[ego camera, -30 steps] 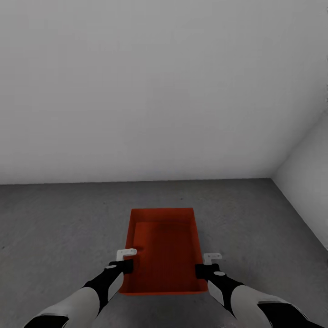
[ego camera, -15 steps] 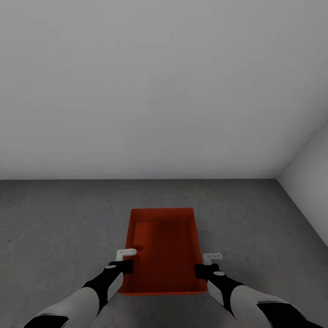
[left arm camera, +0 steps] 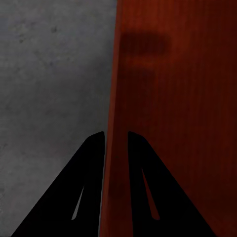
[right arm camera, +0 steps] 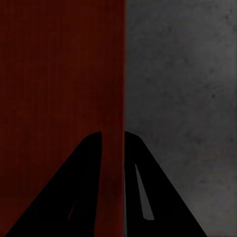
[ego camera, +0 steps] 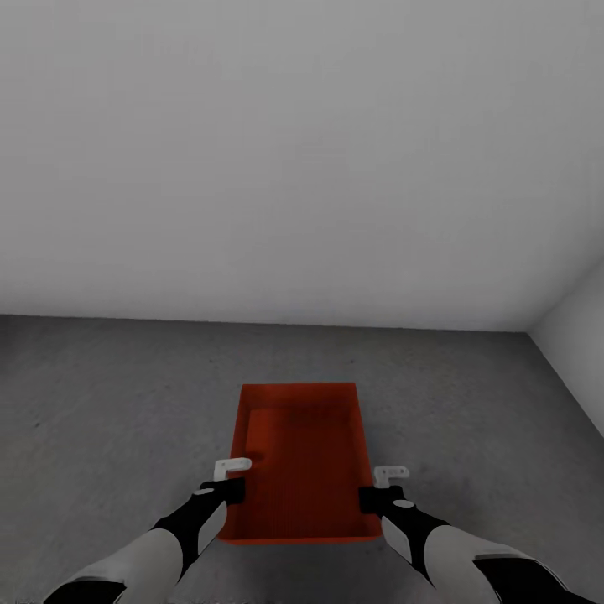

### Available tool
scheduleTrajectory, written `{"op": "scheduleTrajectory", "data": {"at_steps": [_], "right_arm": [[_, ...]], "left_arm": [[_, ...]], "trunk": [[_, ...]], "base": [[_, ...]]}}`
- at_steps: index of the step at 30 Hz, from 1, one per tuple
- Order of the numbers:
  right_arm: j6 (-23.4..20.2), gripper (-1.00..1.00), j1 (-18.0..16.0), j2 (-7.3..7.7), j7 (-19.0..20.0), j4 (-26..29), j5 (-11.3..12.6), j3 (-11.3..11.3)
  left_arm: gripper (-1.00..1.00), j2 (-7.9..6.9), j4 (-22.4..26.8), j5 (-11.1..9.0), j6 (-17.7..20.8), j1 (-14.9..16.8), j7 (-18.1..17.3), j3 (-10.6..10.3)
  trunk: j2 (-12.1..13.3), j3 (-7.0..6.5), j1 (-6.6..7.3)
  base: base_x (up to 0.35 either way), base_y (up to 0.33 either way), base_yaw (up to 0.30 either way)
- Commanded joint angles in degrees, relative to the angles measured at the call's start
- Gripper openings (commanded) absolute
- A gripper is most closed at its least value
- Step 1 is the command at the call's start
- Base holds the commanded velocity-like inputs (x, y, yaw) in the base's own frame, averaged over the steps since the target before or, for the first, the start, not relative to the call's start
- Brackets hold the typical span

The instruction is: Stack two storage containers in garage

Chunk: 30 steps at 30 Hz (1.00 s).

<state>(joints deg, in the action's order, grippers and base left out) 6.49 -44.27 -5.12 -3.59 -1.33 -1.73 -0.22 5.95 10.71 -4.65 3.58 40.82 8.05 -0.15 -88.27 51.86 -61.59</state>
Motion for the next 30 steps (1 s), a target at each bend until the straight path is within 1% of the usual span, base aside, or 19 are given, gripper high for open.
{"op": "scheduleTrajectory", "data": {"at_steps": [1, 25, 30], "right_arm": [[0.3, -1.00, 0.0, 0.37, -0.4, -0.3, 0.5, -0.5], [0.4, -1.00, 0.0, 0.37, -0.4, -0.3, 0.5, -0.5], [0.4, -1.00, 0.0, 0.37, -0.4, -0.3, 0.5, -0.5]], "left_arm": [[-1.00, -2.62, 0.9, 0.6, 0.4, 0.0, 1.0, 2.6], [-1.00, -2.62, 0.9, 0.6, 0.4, 0.0, 1.0, 2.6], [-1.00, -2.56, 0.9, 0.6, 0.4, 0.0, 1.0, 2.7]], "trunk": [[0.0, 0.13, 0.01], [0.0, 0.27, 0.01], [-2.0, 1.16, -1.09]], "base": [[0.000, 0.000, 0.017], [0.000, 0.000, 0.001], [0.000, 0.000, 0.000]]}}
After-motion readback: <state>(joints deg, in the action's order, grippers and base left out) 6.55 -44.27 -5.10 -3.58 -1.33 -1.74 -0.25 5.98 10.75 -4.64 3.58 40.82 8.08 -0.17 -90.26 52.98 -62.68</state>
